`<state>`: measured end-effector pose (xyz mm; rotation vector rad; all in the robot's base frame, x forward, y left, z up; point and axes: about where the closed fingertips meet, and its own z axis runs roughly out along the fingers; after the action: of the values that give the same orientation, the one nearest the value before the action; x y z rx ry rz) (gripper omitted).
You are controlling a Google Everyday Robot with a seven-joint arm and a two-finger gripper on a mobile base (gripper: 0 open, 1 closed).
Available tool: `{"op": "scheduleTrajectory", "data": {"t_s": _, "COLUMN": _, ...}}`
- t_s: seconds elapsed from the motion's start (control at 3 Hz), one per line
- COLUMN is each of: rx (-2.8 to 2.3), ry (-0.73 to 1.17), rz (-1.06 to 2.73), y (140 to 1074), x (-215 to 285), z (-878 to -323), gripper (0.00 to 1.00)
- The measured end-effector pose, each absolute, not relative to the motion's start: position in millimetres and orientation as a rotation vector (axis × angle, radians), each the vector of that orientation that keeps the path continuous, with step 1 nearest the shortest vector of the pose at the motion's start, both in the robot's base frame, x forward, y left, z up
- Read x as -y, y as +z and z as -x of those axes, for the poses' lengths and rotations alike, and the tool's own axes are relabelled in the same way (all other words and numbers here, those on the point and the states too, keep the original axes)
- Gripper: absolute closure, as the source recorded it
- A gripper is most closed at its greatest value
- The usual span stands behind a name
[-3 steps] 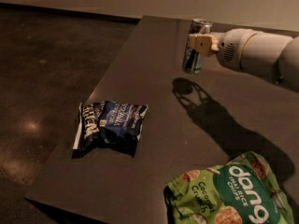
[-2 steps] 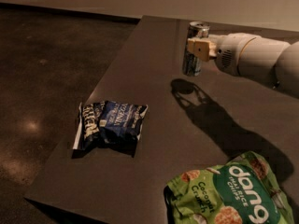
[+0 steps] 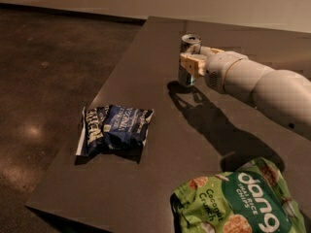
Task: Place redbull can upright
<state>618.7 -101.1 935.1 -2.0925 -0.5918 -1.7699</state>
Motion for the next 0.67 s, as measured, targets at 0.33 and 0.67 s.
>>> {"op": "scheduleTrajectory", "data": {"t_s": 0.33, "rx": 0.592, "ry": -1.781, "rz": 2.090, "y": 929.9, "x": 96.6, "z": -622.8, "gripper": 1.00}}
{"op": "scheduleTrajectory", "data": {"t_s": 0.67, "rx": 0.603, "ry": -1.804, "rz": 2.085, "y": 923.9, "x": 93.8, "z": -625.4, "gripper": 0.85}}
